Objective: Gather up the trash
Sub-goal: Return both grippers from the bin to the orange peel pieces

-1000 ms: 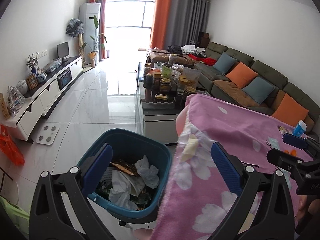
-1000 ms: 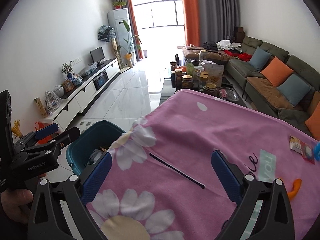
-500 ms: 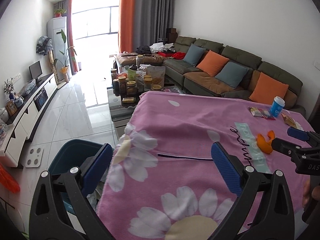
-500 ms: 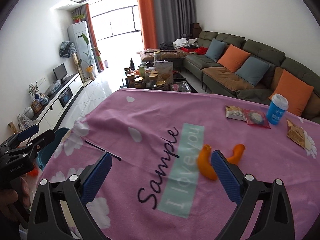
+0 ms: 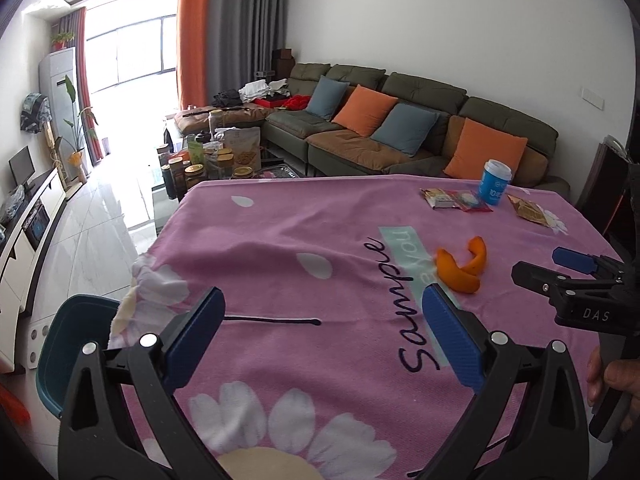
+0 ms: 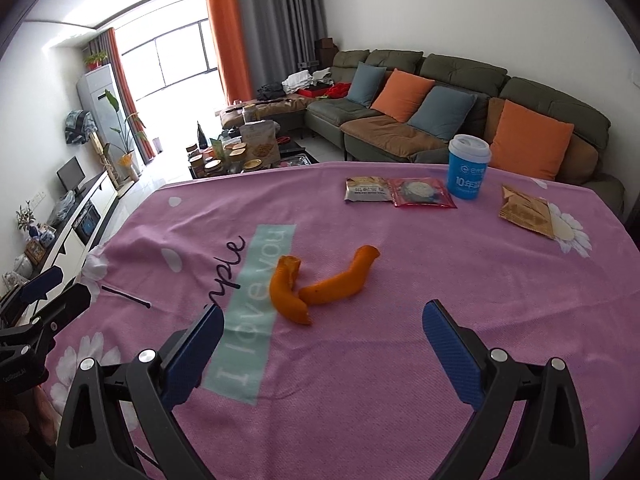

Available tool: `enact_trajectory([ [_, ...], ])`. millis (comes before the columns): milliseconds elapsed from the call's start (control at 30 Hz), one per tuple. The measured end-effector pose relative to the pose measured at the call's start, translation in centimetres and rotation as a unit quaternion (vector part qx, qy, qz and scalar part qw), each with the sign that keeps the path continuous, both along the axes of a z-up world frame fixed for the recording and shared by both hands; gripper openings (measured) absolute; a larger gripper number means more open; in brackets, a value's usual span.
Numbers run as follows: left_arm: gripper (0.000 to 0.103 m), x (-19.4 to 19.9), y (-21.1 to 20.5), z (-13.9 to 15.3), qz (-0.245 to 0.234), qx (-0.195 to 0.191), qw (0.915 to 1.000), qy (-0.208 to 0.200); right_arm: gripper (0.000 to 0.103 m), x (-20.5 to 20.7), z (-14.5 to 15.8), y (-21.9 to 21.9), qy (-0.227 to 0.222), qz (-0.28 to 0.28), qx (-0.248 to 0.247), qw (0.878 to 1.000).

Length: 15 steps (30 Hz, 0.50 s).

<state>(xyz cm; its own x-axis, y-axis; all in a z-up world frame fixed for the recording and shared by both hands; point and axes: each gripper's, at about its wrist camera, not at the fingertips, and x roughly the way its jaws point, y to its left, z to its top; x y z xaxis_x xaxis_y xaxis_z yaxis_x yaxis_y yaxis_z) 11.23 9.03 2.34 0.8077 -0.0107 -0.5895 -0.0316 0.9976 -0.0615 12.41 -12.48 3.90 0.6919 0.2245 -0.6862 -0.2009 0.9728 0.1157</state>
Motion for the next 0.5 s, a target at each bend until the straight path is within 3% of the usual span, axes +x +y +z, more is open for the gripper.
enact_trajectory([
  [500, 0.097, 2.4, -3.9, -1.1, -0.04, -0.002, 0.9992, 0.008, 0.096, 0.8, -0.7, -2.4, 0.008, -0.029, 0.001, 1.0],
])
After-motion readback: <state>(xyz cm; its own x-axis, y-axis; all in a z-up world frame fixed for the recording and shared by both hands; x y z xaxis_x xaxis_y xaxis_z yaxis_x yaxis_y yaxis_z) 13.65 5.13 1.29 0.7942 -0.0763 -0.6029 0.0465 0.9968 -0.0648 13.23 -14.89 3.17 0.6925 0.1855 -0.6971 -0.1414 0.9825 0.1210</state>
